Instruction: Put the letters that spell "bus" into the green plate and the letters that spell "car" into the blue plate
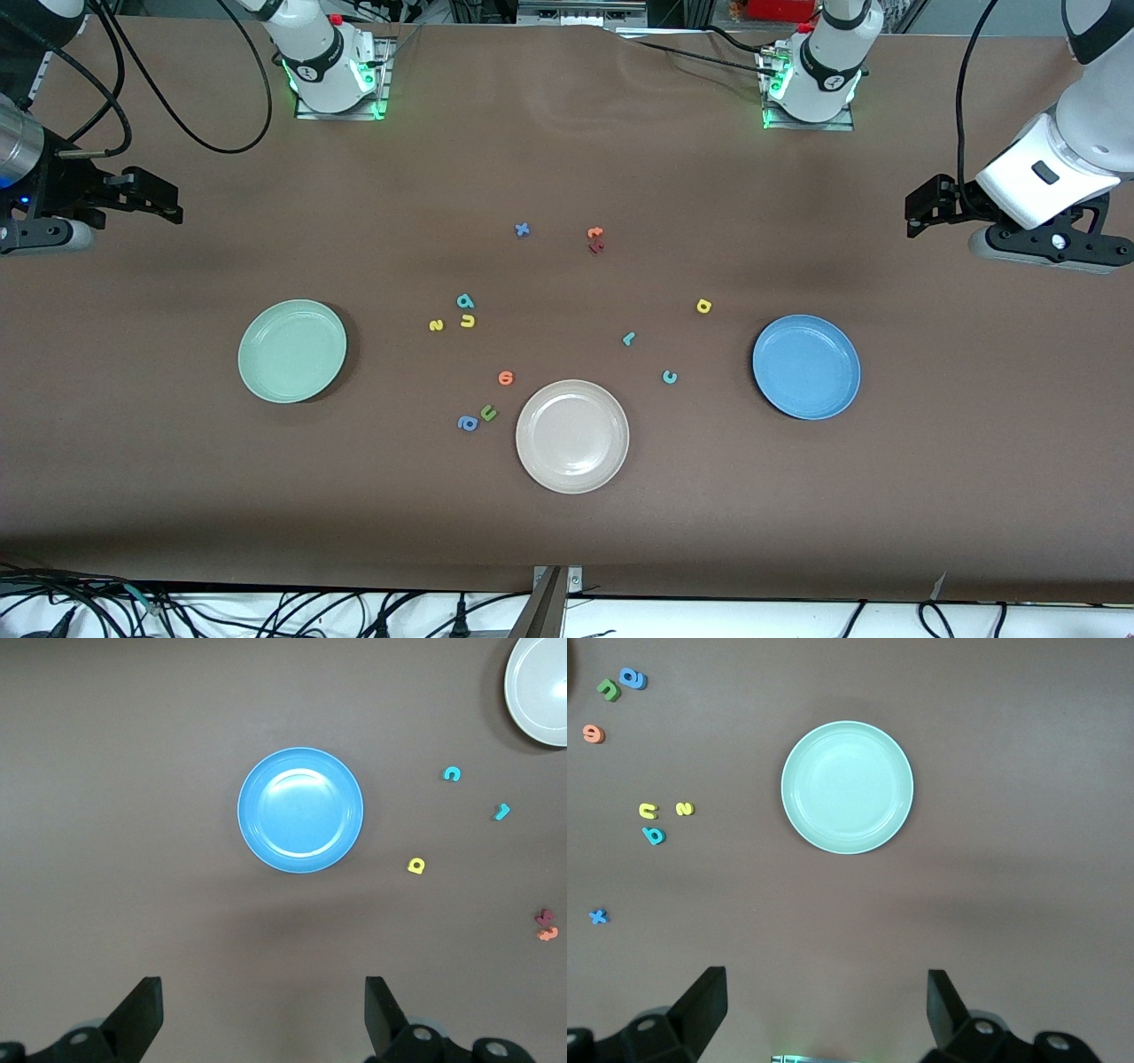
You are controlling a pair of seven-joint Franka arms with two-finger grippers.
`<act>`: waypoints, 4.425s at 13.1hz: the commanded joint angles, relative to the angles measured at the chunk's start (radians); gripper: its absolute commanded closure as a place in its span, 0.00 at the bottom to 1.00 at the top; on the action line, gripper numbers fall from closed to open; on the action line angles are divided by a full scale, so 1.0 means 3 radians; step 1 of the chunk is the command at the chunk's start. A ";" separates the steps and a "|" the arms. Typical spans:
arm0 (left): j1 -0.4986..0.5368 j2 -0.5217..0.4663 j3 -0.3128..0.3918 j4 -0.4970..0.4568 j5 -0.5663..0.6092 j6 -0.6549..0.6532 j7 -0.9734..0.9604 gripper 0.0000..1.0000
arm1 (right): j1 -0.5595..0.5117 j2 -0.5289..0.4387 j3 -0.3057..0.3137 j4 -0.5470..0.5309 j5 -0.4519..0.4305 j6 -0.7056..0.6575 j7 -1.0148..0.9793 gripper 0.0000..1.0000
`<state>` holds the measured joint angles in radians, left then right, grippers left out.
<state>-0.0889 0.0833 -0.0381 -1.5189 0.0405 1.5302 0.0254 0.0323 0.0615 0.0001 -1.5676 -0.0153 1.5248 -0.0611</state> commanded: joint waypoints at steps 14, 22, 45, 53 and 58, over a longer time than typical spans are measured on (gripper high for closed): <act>-0.0189 0.0299 -0.0194 -0.0076 -0.0191 -0.0238 -0.0033 0.00 | -0.0006 0.0005 0.0025 0.0046 -0.0021 -0.0010 -0.0031 0.00; -0.0572 0.1230 -0.0517 -0.0269 -0.0401 0.0946 -0.0780 0.00 | 0.0000 0.0045 0.0030 0.0040 -0.0015 0.0010 -0.0047 0.00; -0.0629 0.1487 -0.0522 -0.1636 0.0218 0.2784 -0.0780 0.85 | 0.0547 0.0699 0.0664 -0.1693 -0.0563 0.2821 0.1287 0.00; -0.0098 0.1378 -0.0492 -0.0905 0.0218 0.1874 0.0302 0.79 | 0.0592 0.1359 0.0787 -0.1719 -0.0568 0.3477 0.1595 0.01; 0.0184 0.1568 -0.0492 -0.0838 0.0218 0.1899 0.0626 0.16 | 0.0634 0.1512 0.0787 -0.1693 -0.0532 0.3701 0.1600 0.01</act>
<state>-0.0329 0.5324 -0.1747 -1.8051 0.0755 2.1104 0.2025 0.2179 0.4894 0.2337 -2.0863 -0.1661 2.5945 0.3960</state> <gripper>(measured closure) 0.665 0.009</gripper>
